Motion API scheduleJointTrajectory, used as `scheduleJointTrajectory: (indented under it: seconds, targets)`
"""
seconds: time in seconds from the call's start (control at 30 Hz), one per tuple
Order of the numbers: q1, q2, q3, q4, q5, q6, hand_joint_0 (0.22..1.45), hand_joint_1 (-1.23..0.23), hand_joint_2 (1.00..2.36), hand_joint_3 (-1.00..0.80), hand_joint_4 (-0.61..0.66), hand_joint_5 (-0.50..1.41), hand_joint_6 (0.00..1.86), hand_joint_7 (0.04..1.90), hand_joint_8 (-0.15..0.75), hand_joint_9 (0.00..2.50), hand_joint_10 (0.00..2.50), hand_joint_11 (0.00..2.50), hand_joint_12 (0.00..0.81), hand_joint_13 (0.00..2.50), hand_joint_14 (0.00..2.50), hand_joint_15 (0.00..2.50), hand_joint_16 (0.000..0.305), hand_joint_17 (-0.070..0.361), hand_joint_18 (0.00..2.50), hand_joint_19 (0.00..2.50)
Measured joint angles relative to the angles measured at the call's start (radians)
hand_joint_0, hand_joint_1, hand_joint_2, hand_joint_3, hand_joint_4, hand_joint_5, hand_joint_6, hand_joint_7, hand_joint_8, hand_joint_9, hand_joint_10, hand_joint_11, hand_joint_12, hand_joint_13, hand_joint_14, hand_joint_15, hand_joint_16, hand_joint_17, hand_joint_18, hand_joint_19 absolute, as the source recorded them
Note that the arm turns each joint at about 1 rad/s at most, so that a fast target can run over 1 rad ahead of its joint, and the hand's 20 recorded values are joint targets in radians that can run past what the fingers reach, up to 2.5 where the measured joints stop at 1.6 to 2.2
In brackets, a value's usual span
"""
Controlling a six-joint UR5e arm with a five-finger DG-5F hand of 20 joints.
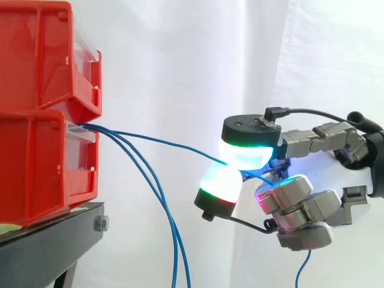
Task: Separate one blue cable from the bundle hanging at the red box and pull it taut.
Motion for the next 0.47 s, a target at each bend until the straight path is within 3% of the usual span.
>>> scheduleJointTrajectory:
  seconds: [0.47]
  targets:
    - [0.0, 0.0, 0.0, 0.001, -0.001, 0.0, 0.63, -0.77, 1.0, -0.02, 0.0, -0.12, 0.92, 1.16, 0.449, 1.16, 0.52, 1.22, 0.47, 1.37, 0.54, 1.31, 0.066, 0.148, 1.34, 1.06]
